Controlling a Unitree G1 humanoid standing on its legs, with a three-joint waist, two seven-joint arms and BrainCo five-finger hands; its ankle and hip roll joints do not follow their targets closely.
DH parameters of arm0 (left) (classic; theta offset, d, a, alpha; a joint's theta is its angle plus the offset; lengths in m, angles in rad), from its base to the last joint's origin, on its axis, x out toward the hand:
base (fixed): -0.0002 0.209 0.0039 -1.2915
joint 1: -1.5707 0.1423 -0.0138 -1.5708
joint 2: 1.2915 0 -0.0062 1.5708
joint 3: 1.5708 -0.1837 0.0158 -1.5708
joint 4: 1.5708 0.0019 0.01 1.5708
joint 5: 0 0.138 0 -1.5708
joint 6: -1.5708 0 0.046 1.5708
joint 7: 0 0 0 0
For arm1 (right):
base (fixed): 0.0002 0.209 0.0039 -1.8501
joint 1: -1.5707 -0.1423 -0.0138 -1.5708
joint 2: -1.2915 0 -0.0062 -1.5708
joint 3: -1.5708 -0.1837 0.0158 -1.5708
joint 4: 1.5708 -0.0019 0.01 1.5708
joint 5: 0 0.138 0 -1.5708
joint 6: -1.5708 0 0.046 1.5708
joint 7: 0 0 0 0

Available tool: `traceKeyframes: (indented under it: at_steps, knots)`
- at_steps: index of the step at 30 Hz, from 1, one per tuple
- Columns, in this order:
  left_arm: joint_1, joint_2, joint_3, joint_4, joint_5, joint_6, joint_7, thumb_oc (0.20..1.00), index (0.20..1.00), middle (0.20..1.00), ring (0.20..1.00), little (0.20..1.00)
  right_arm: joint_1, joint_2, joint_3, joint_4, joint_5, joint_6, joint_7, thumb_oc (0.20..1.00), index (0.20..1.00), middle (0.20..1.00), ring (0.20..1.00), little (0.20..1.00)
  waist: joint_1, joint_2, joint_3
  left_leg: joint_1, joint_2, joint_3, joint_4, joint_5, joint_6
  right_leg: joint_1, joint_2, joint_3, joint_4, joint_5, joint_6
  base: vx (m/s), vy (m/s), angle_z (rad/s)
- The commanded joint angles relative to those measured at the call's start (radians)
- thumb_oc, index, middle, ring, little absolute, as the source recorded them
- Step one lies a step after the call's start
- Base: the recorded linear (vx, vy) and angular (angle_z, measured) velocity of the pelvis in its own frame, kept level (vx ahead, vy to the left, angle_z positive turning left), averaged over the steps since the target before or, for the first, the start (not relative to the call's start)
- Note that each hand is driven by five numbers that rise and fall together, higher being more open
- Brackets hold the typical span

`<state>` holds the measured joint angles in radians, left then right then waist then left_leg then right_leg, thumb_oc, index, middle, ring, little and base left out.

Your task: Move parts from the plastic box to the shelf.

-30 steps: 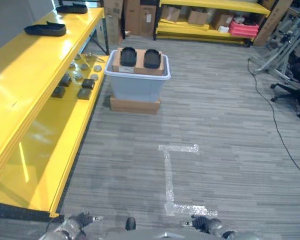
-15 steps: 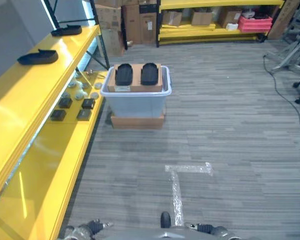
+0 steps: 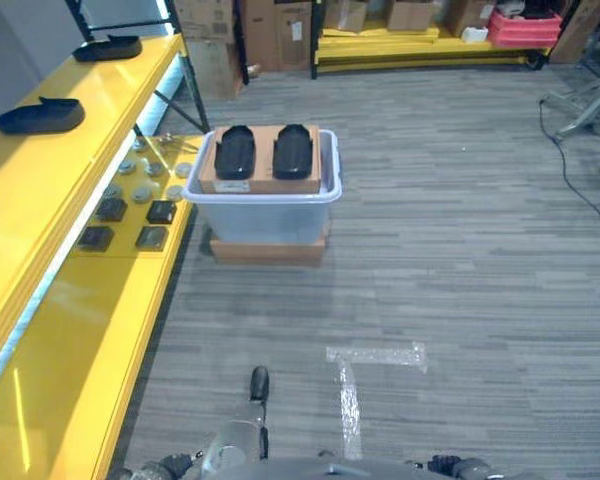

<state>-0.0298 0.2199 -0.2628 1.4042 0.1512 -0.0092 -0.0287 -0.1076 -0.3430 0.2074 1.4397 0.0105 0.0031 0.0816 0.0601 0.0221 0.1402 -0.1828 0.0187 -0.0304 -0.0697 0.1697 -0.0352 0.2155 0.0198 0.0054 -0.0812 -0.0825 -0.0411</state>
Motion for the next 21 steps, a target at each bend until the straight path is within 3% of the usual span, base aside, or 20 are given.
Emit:
traceKeyframes:
  at_steps: [1,2,4,6,7,9,12,13,14,18,21]
  knots:
    - [-0.03,0.015,-0.003,0.053,0.011,-0.002,-0.001,1.0,1.0,1.0,1.0,1.0,0.012,0.011,-0.031,0.011,0.049,-0.009,0.0,1.0,1.0,1.0,1.0,1.0,0.028,0.003,-0.045,0.031,-0.015,-0.003,0.035,0.002,0.024,-0.049,-0.057,0.025,0.16,0.039,0.118,0.3,0.25,-0.56]
    - [-0.027,0.013,0.0,0.059,0.012,-0.002,-0.005,1.0,1.0,1.0,1.0,1.0,0.016,0.017,-0.053,0.019,0.078,-0.009,0.003,1.0,1.0,1.0,1.0,1.0,0.029,0.0,-0.053,0.041,-0.025,0.001,0.045,-0.014,0.035,-0.059,-0.067,0.032,0.206,0.055,0.131,0.31,0.271,-0.38]
    - [-0.023,0.015,-0.001,0.058,0.011,-0.002,-0.005,1.0,1.0,1.0,1.0,1.0,0.035,0.042,-0.085,0.018,0.125,-0.018,0.005,1.0,1.0,1.0,1.0,1.0,0.013,0.0,-0.059,0.08,-0.046,0.011,0.057,-0.044,0.066,-0.124,-0.081,0.057,0.403,0.17,0.174,0.25,0.286,-0.07]
    - [-0.046,0.02,-0.014,0.032,0.0,-0.004,0.001,1.0,1.0,1.0,1.0,1.0,0.024,0.05,-0.094,0.022,0.144,-0.018,-0.006,1.0,1.0,1.0,1.0,1.0,-0.014,0.021,-0.029,0.122,-0.046,-0.004,0.058,-0.06,0.084,-0.214,-0.069,0.063,0.591,0.271,0.204,0.21,0.323,0.01]
    - [-0.065,0.028,-0.024,0.015,-0.014,-0.004,0.008,1.0,1.0,1.0,1.0,1.0,0.015,0.062,-0.092,-0.01,0.167,-0.024,-0.025,1.0,1.0,1.0,1.0,1.0,-0.038,0.046,-0.007,0.158,-0.04,-0.012,0.061,-0.077,0.094,-0.293,-0.064,0.047,0.688,0.264,0.194,0.31,0.33,0.33]
    - [-0.077,0.036,-0.028,0.006,-0.021,-0.008,0.017,1.0,1.0,1.0,1.0,1.0,0.013,0.068,-0.099,-0.044,0.187,-0.031,-0.043,1.0,1.0,1.0,1.0,1.0,-0.055,0.052,-0.006,0.202,-0.04,-0.008,0.041,-0.092,0.096,-0.34,-0.098,-0.001,0.624,0.228,0.168,0.33,0.188,0.31]
    - [-0.097,0.052,-0.017,-0.003,-0.037,-0.016,0.037,1.0,1.0,1.0,1.0,1.0,0.015,0.055,-0.127,-0.028,0.207,-0.03,-0.055,1.0,1.0,1.0,1.0,1.0,-0.062,0.044,-0.016,0.258,-0.044,-0.006,0.01,-0.128,0.077,-0.324,-0.167,-0.109,0.347,0.187,0.162,0.32,-0.031,0.01]
    - [-0.107,0.052,-0.012,-0.007,-0.049,-0.02,0.041,1.0,1.0,1.0,1.0,1.0,0.011,0.05,-0.138,-0.02,0.223,-0.032,-0.06,1.0,1.0,1.0,1.0,1.0,-0.067,0.038,-0.02,0.273,-0.049,-0.012,0.002,-0.141,0.07,-0.327,-0.167,-0.107,0.239,0.202,0.166,0.52,-0.207,0.14]
    - [-0.128,0.052,-0.016,-0.009,-0.056,-0.027,0.044,1.0,1.0,1.0,1.0,1.0,-0.002,0.041,-0.146,-0.021,0.255,-0.032,-0.07,1.0,1.0,1.0,1.0,1.0,-0.083,0.023,-0.027,0.31,-0.049,-0.034,-0.015,-0.171,0.057,-0.351,-0.159,-0.018,0.097,0.264,0.182,0.41,-0.169,0.11]
    - [-0.128,0.04,-0.016,0.002,-0.061,-0.031,0.047,1.0,1.0,1.0,1.0,1.0,-0.009,0.038,-0.164,-0.029,0.298,-0.042,-0.078,1.0,1.0,1.0,1.0,1.0,-0.096,0.028,-0.027,0.343,-0.04,-0.048,-0.017,-0.198,0.048,-0.368,-0.148,0.035,0.074,0.293,0.195,0.28,-0.146,0.29]
    - [-0.083,-0.018,0.027,0.036,-0.126,-0.026,0.047,1.0,1.0,1.0,1.0,1.0,0.019,0.049,-0.178,-0.038,0.345,-0.06,-0.076,1.0,1.0,1.0,1.0,1.0,-0.11,0.039,-0.045,0.36,-0.016,-0.068,0.032,-0.23,0.024,-0.339,-0.126,0.033,0.095,0.263,0.167,0.32,-0.273,0.46]
